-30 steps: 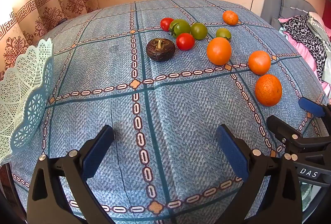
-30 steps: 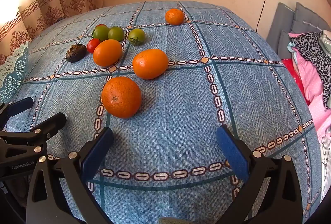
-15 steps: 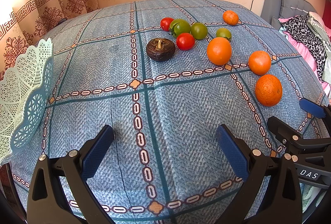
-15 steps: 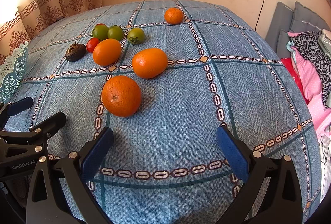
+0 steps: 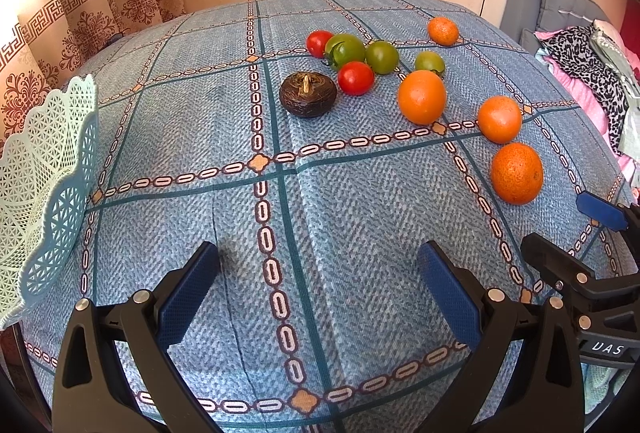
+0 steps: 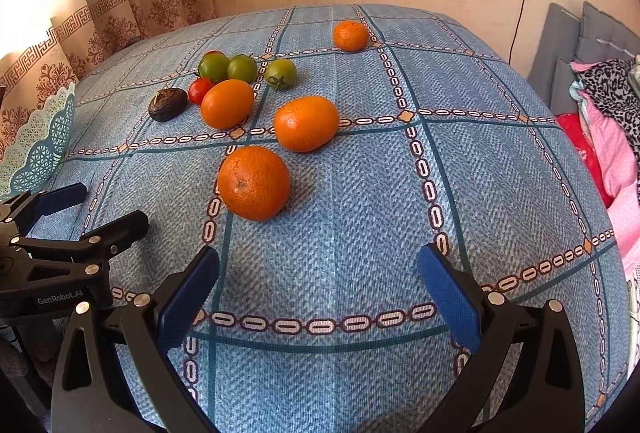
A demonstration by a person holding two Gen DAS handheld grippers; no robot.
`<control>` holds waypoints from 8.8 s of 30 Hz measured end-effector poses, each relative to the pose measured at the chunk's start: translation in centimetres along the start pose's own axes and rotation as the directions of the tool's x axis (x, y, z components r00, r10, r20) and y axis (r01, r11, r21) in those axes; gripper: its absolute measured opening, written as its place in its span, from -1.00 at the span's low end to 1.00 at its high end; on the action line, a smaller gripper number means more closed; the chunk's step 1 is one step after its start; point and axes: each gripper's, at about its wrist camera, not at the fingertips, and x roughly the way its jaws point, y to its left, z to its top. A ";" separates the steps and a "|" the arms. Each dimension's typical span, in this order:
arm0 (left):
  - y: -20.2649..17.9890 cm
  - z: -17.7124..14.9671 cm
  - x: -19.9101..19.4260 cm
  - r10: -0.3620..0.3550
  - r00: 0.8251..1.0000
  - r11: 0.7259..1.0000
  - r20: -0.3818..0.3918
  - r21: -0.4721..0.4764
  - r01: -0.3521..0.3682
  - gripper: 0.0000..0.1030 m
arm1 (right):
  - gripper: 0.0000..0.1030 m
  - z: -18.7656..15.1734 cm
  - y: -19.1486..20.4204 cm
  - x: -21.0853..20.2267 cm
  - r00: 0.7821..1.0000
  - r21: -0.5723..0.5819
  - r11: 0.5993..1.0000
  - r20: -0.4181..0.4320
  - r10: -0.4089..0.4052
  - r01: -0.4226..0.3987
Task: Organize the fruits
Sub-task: 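Move both tools toward the fruits on the bed cover, then grasp the dark brown fruit with the left tool while the right tool grasps an orange, then carry the brown fruit and orange to the blue basket and release both, then move the right tool back to the fruits and grasp another orange, then grasp an orange with the left tool while the right tool holds its orange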
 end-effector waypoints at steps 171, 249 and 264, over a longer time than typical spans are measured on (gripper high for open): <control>17.1 1.3 -11.5 0.275 0.909 0.934 0.313 -0.311 -0.175 0.94 | 0.32 5.3 2.0 -0.7 0.986 0.177 0.983 0.168 0.007 -0.037; -5.9 8.4 4.8 -0.080 0.995 0.993 0.060 0.094 0.074 -0.30 | -0.18 6.6 -6.4 1.7 0.983 0.249 0.968 0.162 -0.084 0.042; -5.2 7.3 1.2 -0.033 0.992 0.996 0.120 0.086 0.023 -0.30 | -0.18 6.3 -5.7 1.8 0.982 0.237 0.970 0.168 -0.087 0.046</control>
